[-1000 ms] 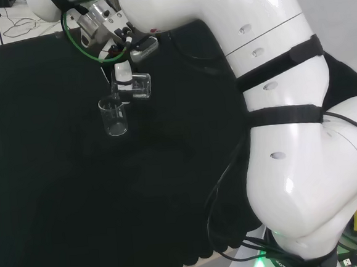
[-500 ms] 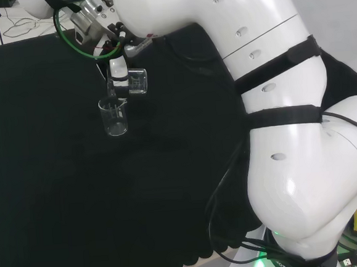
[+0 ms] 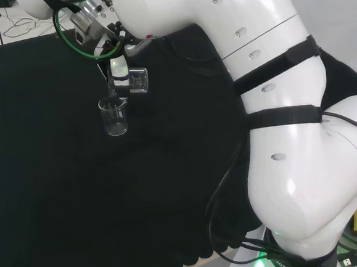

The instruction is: Pour the water from the handheld beaker into the one on the table.

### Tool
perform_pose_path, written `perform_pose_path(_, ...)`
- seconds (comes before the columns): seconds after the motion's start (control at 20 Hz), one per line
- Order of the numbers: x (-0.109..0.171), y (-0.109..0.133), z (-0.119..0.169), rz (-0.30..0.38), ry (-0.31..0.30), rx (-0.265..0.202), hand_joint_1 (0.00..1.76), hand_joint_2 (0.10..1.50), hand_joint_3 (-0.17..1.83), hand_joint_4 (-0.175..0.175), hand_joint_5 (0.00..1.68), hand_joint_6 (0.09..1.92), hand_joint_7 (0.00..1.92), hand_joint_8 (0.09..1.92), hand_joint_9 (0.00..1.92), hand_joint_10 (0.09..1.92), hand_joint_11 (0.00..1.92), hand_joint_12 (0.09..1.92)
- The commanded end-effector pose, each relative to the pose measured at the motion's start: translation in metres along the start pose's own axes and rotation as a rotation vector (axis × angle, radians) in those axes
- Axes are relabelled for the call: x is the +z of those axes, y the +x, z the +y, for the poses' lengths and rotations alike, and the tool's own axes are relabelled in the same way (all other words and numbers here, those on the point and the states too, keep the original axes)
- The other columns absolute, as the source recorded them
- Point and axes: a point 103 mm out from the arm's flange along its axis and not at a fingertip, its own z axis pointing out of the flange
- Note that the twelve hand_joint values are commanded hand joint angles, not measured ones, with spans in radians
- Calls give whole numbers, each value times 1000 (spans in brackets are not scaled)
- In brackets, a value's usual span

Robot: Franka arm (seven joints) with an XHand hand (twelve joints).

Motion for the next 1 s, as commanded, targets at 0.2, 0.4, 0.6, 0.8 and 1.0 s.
perform_pose_path(0.2,1,1,-3,-14,29,17,1127,535,909,175,1263,829,1796,147,1836,87,1390,693)
perform_pose_path(0.4,2,-1,-4,-12,23,12,1127,535,909,175,1262,830,1796,147,1836,87,1391,693)
perform_pose_path(0.6,1,0,-5,-14,21,12,1127,535,910,175,1262,831,1796,148,1837,87,1391,692)
perform_pose_path(0.8,-1,4,-4,-27,35,17,1127,535,910,175,1262,832,1796,148,1837,87,1392,692)
perform_pose_path(1.0,-1,4,-4,-25,29,10,1127,535,910,175,1261,833,1796,149,1837,87,1393,691)
